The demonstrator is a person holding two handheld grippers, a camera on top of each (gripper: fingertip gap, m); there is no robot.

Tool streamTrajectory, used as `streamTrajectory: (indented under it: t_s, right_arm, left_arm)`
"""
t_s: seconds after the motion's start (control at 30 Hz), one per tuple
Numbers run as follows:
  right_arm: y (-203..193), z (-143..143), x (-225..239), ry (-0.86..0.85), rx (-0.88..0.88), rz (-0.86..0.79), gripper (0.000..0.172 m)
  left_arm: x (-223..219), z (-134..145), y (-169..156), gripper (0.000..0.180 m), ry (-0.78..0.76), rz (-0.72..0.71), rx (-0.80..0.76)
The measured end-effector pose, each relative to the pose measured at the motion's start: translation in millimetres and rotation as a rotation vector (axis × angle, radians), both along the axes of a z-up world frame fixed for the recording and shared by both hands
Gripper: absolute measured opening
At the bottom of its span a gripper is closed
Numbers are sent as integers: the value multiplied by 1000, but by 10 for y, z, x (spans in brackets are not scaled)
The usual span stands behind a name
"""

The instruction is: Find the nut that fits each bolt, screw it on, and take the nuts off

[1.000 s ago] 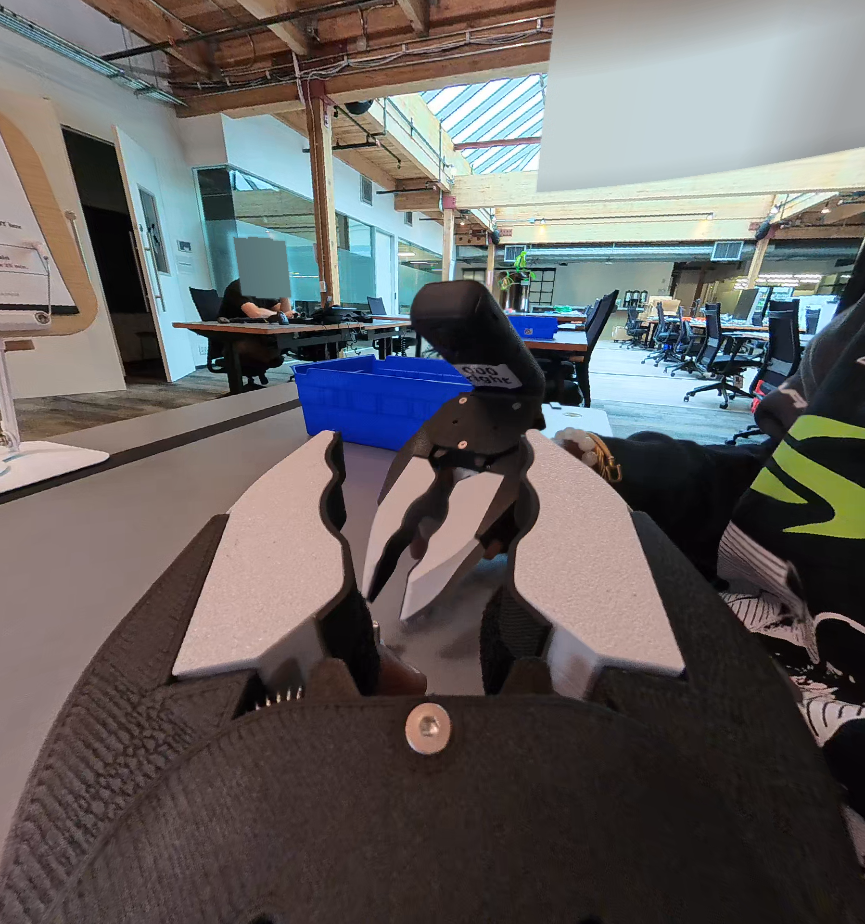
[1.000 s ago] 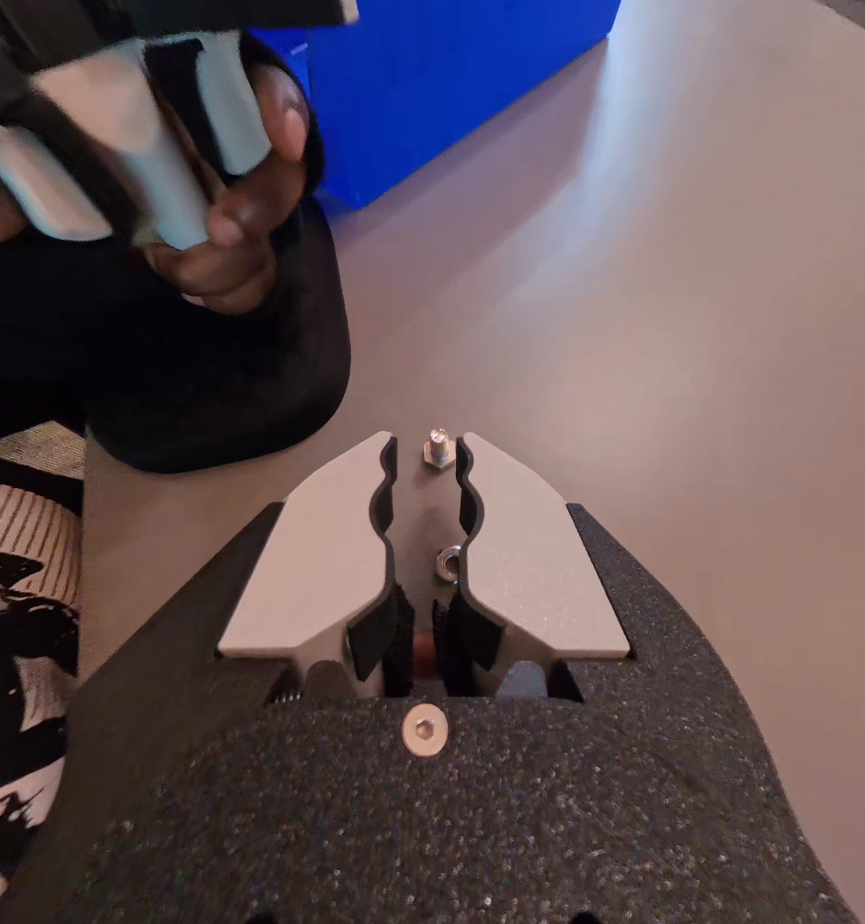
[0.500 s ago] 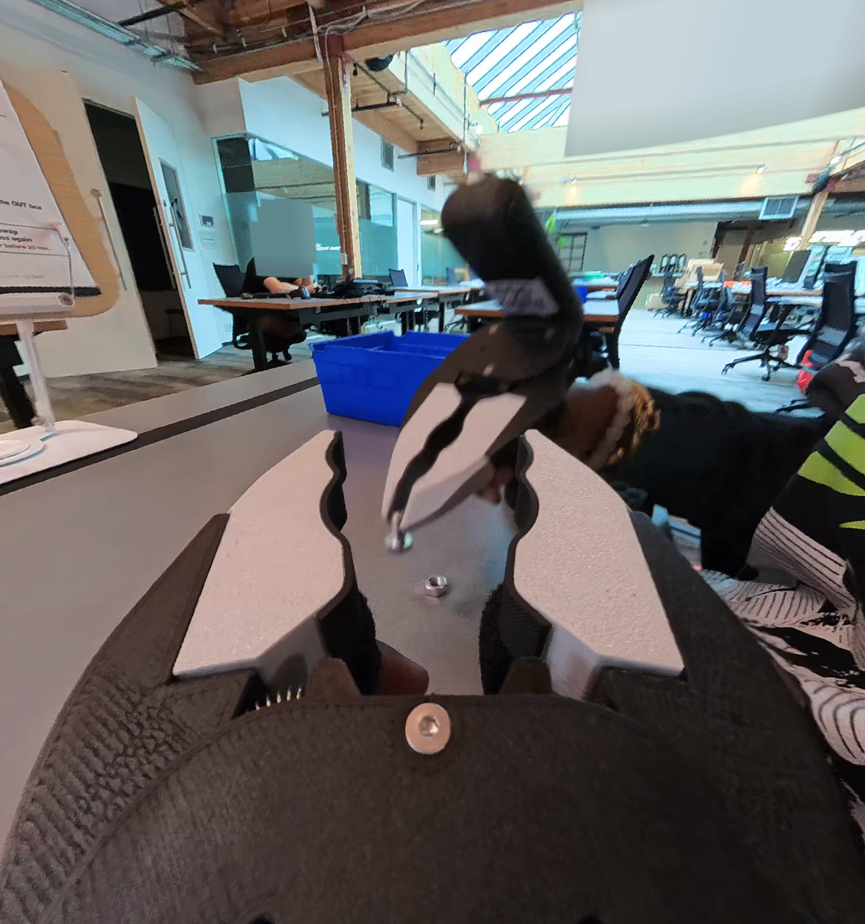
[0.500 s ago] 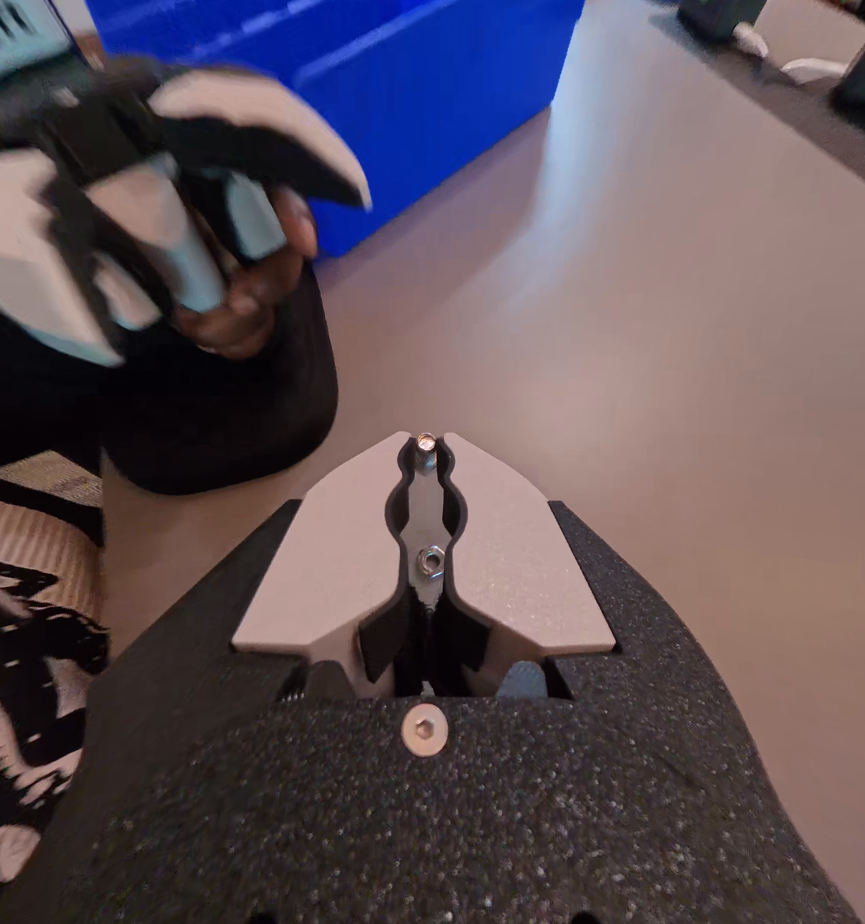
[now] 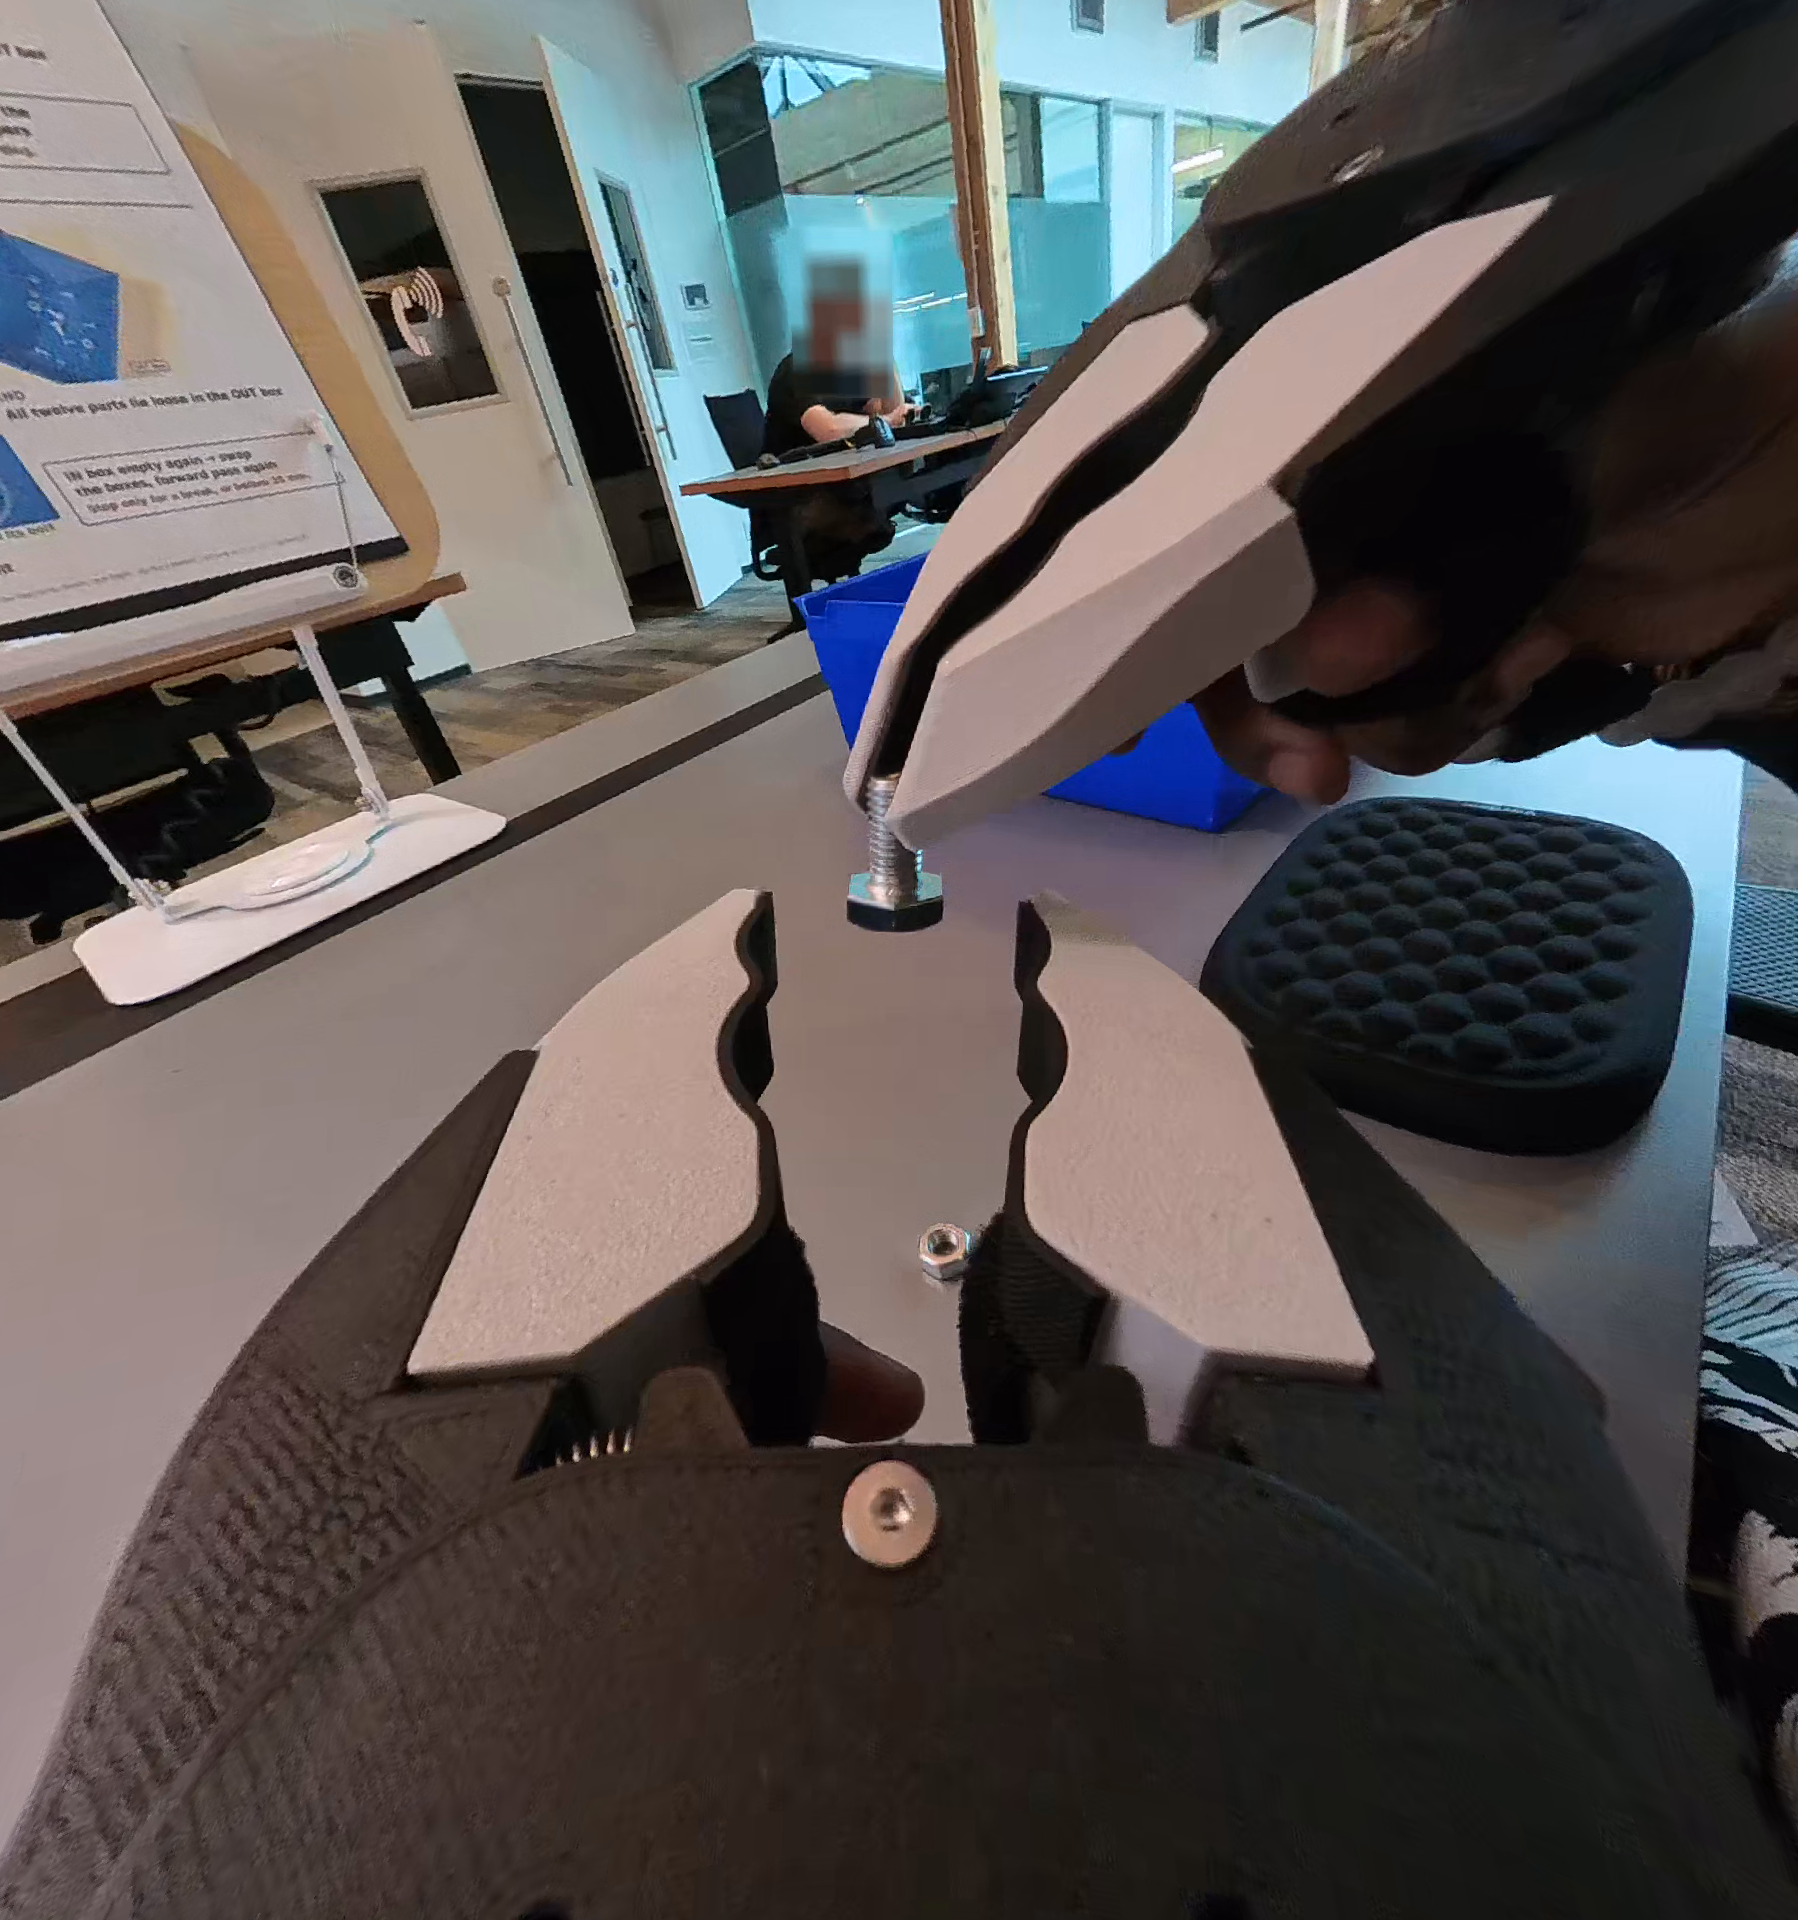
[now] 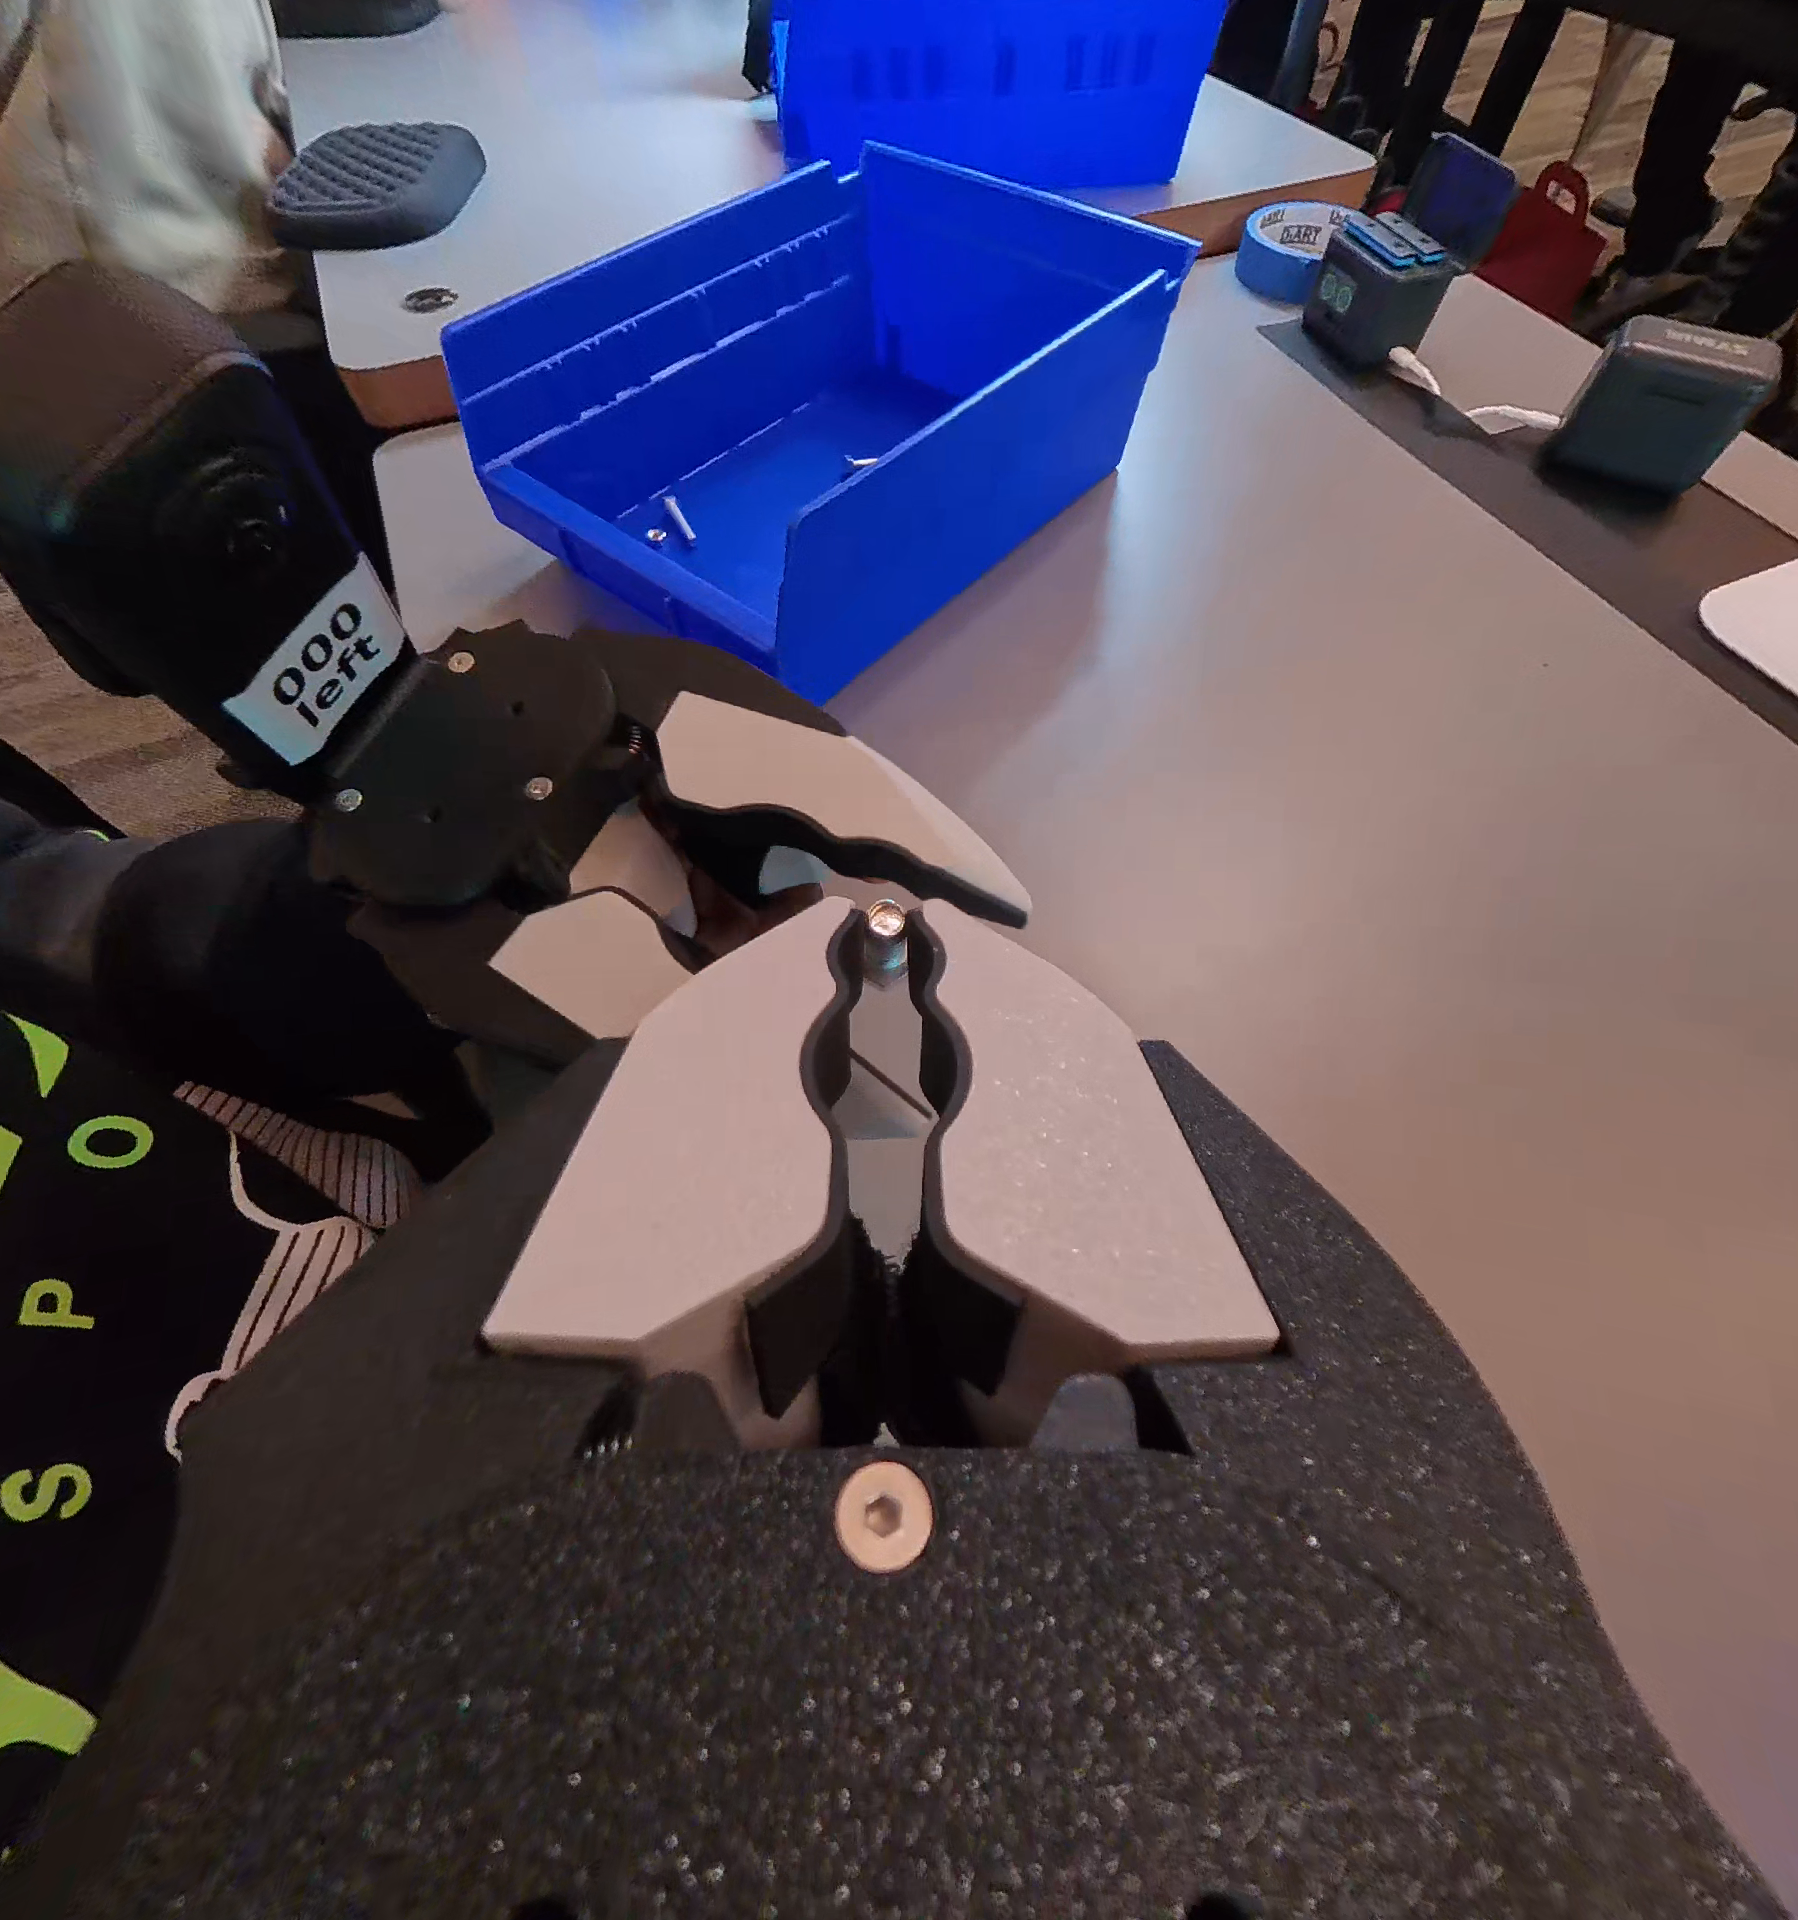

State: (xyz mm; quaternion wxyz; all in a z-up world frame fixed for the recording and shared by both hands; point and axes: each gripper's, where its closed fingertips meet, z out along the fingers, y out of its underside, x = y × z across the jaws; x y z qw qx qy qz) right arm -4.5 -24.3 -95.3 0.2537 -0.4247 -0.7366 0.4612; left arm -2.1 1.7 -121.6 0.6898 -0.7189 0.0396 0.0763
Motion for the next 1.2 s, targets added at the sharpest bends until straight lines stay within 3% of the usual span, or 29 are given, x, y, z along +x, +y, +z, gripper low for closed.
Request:
streamTrajectory:
  t_s: [0.47,0.63,0.77,0.87,1.03,1.2]
  right_arm:
    - [43,-81,-3,-18,14,-7,8]
    - [40,-78,6,-16,-3,3,8]
    - [133,-40,60,-29,4,54,23]
    - [238,-311,145,-183,119,186,36]
    - [287,-840,119,-327,302,434,33]
    - [329,-1198,5,-292,515,688,32]
  left_arm:
    - [15,-59,25,16,16,-7,-32]
    - [28,-65,6,15,10,-41,-37]
    - [-122,-11,-139,15,-72,-71,-7]
    - [-276,-19,-276,15,-126,-80,11]
    - [-298,-37,-363,15,-165,-119,36]
    - [-269,-68,-356,14,-167,-147,25]
